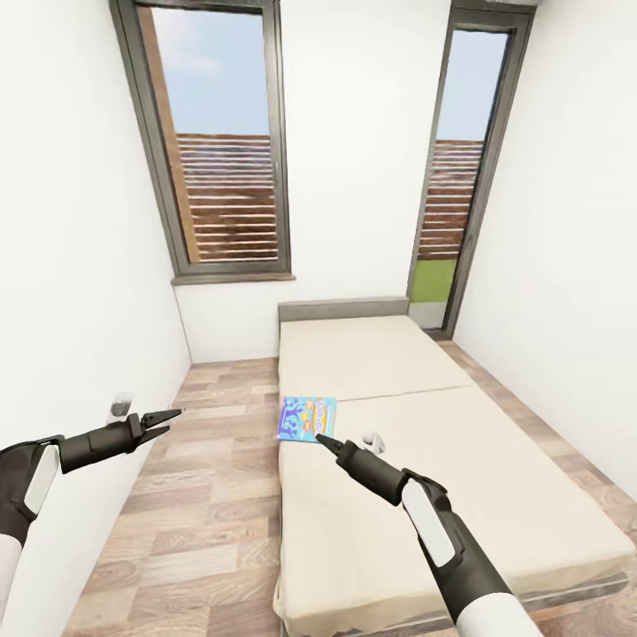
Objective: Put all the toys in the child's room - the three board games (two on the bed and one on the table), the two jigsaw puzzles on the table, and the tennis ball on the table - inside the toy box on the table in the child's room.
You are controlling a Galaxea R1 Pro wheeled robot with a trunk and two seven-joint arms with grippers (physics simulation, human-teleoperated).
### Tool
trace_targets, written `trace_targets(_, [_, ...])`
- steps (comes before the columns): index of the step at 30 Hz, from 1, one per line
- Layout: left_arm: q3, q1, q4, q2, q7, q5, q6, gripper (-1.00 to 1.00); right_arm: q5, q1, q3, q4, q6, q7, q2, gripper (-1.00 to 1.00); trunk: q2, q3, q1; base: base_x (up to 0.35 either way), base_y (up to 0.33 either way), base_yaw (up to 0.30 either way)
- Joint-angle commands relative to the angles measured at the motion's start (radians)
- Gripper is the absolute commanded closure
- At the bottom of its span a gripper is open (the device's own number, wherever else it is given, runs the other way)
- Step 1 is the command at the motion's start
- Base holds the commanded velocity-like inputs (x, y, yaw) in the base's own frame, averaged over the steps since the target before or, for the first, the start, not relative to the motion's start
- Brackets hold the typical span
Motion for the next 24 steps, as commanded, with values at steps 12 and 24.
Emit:
trace_targets(12, [0.000,0.000,0.000,0.000,-0.002,0.002,0.006,-1.00,-0.008,-0.001,-0.002,0.000,0.007,0.005,0.000,1.00,0.083,0.045,-0.046,0.000,0.000,-0.257])
trace_targets(24, [0.000,0.000,0.000,0.000,-0.002,0.002,0.006,-1.00,-0.009,-0.001,-0.002,0.000,0.007,0.007,0.000,1.00,0.167,0.092,-0.092,0.000,0.000,-0.257])
